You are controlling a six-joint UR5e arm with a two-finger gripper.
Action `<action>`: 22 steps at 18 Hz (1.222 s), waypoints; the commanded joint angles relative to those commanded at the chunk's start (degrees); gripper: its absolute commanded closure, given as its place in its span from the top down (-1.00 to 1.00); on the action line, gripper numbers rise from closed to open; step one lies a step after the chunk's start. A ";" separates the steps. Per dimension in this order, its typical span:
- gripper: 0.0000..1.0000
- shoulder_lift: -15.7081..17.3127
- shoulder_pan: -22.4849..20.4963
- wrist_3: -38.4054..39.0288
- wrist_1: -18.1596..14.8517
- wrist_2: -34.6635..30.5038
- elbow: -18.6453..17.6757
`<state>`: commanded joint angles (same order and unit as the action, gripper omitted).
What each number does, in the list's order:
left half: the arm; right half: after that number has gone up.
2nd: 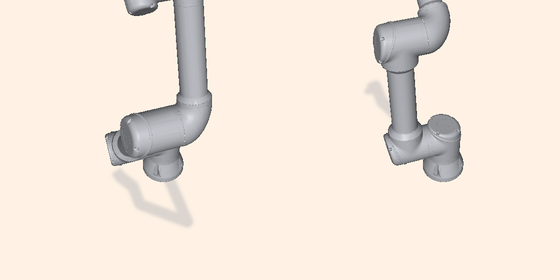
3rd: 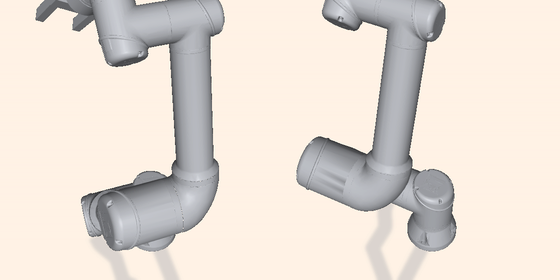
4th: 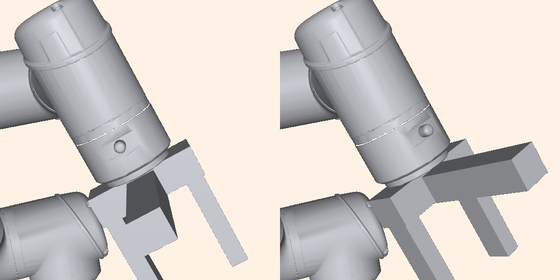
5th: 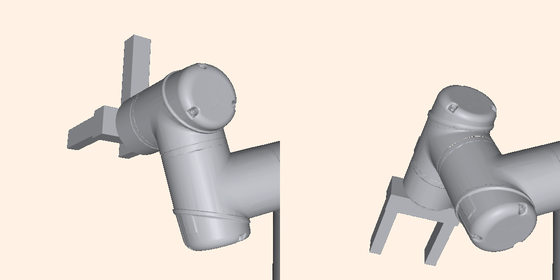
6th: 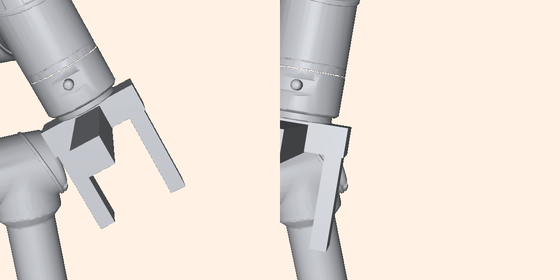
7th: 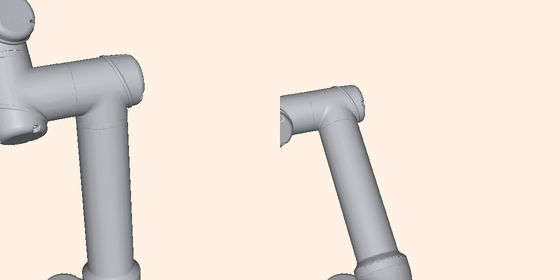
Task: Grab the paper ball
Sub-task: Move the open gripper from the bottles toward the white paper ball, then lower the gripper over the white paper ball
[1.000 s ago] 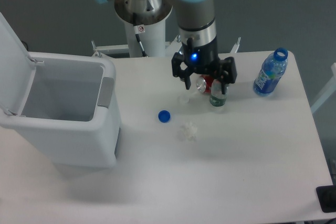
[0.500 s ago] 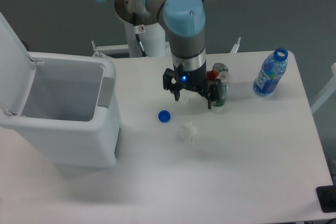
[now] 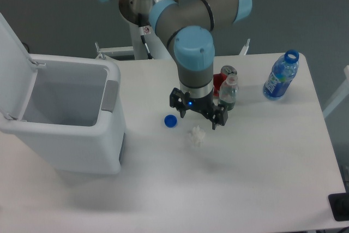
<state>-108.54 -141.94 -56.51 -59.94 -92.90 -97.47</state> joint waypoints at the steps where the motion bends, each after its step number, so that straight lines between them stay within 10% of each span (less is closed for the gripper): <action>1: 1.00 -0.53 -0.26 0.00 0.00 0.17 0.17; 22: 1.00 -7.83 -2.37 -0.53 0.09 3.16 0.08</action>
<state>-116.36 -144.32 -57.04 -59.85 -89.74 -97.39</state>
